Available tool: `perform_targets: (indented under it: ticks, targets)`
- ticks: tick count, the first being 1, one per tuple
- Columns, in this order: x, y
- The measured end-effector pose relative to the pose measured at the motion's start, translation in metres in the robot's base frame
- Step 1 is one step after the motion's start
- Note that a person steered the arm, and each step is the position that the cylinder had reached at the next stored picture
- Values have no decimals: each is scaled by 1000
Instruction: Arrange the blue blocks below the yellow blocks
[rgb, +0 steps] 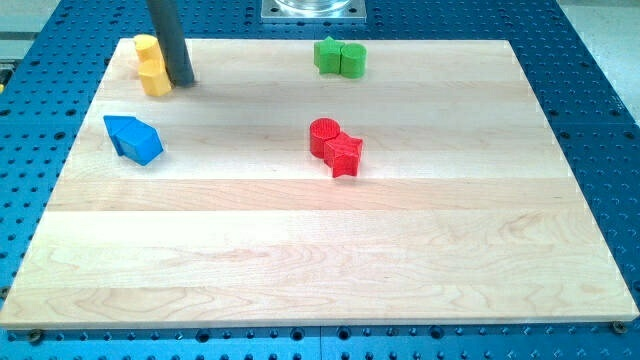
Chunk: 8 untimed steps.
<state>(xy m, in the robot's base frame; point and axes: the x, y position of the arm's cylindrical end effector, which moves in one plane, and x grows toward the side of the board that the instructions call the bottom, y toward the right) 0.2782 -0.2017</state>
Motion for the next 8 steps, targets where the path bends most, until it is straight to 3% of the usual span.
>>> perform_targets:
  ticks: [1, 2, 3, 5, 6, 8]
  targets:
    - [21, -2]
    - [110, 18]
    - [153, 23]
    - [135, -28]
    - [107, -28]
    - [94, -31]
